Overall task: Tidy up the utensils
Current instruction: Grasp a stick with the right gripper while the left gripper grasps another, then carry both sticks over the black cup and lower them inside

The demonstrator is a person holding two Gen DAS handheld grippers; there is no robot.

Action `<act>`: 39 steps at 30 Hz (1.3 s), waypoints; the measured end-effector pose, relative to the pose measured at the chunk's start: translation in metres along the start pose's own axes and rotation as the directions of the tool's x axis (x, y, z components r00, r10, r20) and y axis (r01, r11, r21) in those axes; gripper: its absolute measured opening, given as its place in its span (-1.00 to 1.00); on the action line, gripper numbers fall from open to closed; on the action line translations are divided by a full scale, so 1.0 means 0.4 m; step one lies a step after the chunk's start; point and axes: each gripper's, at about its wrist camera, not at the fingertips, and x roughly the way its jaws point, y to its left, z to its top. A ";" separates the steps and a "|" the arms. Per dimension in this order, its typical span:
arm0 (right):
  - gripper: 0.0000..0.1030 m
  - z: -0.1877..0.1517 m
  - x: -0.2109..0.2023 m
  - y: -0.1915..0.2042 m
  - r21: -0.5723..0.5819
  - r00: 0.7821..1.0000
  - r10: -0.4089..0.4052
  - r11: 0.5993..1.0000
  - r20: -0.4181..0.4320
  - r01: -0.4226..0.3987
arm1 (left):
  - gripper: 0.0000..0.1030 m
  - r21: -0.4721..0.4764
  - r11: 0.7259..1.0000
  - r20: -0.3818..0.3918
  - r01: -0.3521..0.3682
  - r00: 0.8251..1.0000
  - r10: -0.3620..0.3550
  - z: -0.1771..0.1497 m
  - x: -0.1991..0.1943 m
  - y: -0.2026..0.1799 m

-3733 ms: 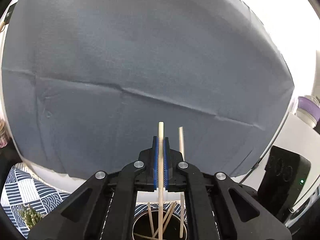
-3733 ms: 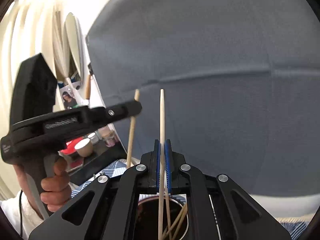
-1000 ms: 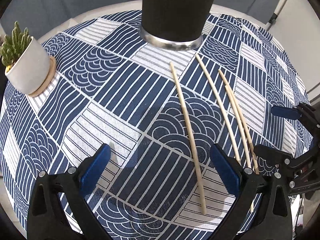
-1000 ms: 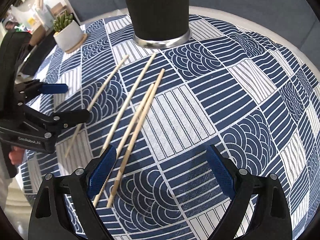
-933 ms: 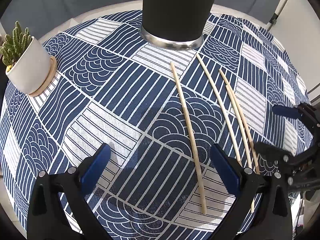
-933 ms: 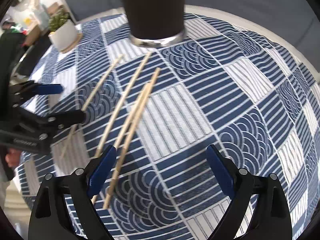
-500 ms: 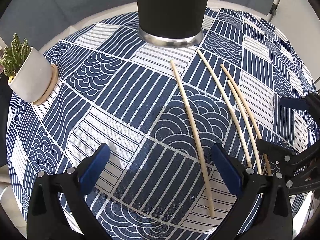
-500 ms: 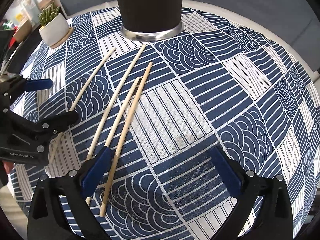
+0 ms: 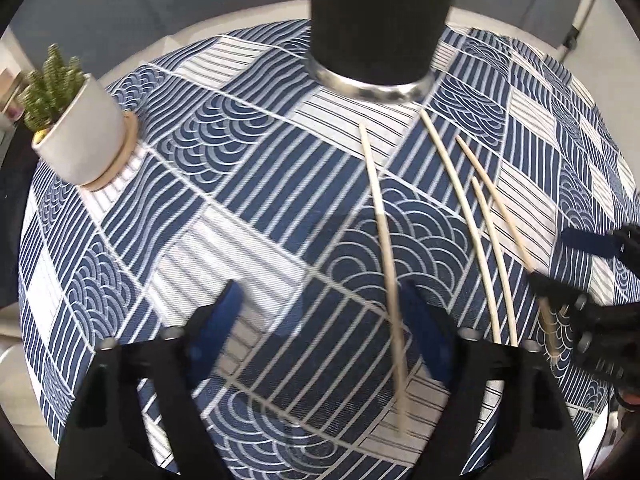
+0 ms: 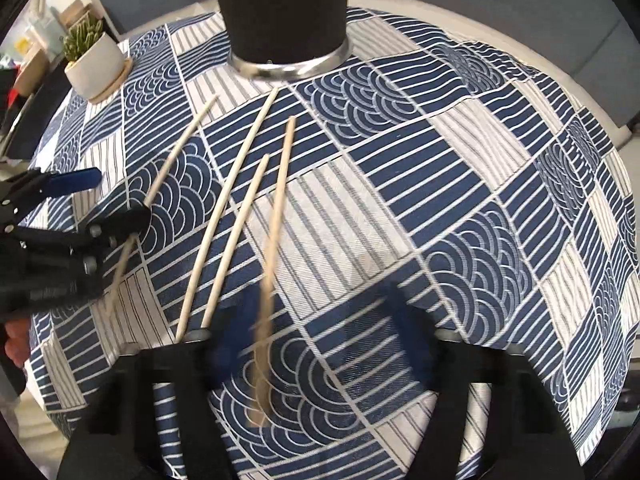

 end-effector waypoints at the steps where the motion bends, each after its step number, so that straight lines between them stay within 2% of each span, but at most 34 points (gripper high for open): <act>1: -0.48 0.000 -0.004 -0.006 0.000 1.000 -0.002 1.000 0.003 0.002 | 0.19 -0.007 1.000 0.001 -0.002 1.000 0.002 -0.001 -0.004 0.006; 2: -0.56 -0.001 -0.005 -0.012 0.005 1.000 -0.004 1.000 0.004 0.004 | 0.00 -0.018 1.000 0.003 -0.004 1.000 0.004 -0.004 -0.009 0.015; 3: -0.77 -0.001 -0.007 -0.022 0.016 1.000 -0.010 1.000 0.006 0.010 | -0.13 -0.026 1.000 0.006 -0.002 1.000 0.002 -0.007 -0.012 0.027; 4: -0.88 -0.001 -0.007 -0.031 0.028 1.000 -0.021 0.999 0.005 0.021 | -0.19 -0.026 1.000 0.008 -0.002 1.000 0.003 -0.010 -0.013 0.033; 6: -0.91 -0.002 -0.006 -0.041 0.041 1.000 -0.027 0.999 0.004 0.027 | -0.56 -0.033 0.999 0.007 -0.005 1.000 0.005 -0.008 -0.016 0.046; 8: -0.91 -0.005 -0.006 -0.044 0.031 0.999 -0.041 0.999 0.001 0.041 | -0.82 -0.049 0.999 0.005 0.001 1.000 -0.001 -0.012 -0.020 0.058; 9: -0.91 -0.004 -0.005 -0.047 0.023 0.999 -0.052 0.998 -0.002 0.052 | -0.86 -0.053 0.999 0.006 0.007 1.000 -0.007 -0.014 -0.022 0.062; 13: -0.91 -0.001 -0.005 -0.078 0.049 0.999 -0.038 0.998 -0.004 0.038 | -0.91 -0.053 0.999 0.009 0.002 1.000 -0.001 -0.019 -0.026 0.059; 18: -0.91 -0.010 -0.019 -0.146 0.130 0.999 0.048 0.990 0.011 -0.049 | -0.91 -0.077 0.997 -0.009 0.017 1.000 -0.017 -0.023 -0.035 0.071; 20: -0.91 -0.007 -0.036 -0.166 0.147 0.998 0.055 0.987 0.029 -0.059 | -0.91 -0.068 0.998 -0.003 -0.006 1.000 0.006 -0.020 -0.046 0.071; 28: -0.91 0.038 -0.122 -0.250 0.200 0.987 0.071 0.975 0.145 -0.100 | -0.91 -0.068 0.996 0.081 -0.062 0.994 0.067 0.025 -0.129 0.072; 31: -0.91 0.055 -0.161 -0.267 0.207 0.980 0.070 0.972 0.185 -0.108 | -0.91 -0.080 0.996 0.108 -0.048 0.993 0.056 0.053 -0.167 0.077; 35: -0.91 0.086 -0.201 -0.290 0.212 0.970 0.066 0.970 0.234 -0.117 | -0.91 -0.066 0.991 0.160 -0.113 0.979 0.122 0.095 -0.217 0.076; 39: -0.91 0.116 -0.246 -0.312 0.220 0.957 0.067 0.966 0.280 -0.132 | -0.91 -0.082 0.990 0.183 -0.111 0.975 0.124 0.137 -0.258 0.080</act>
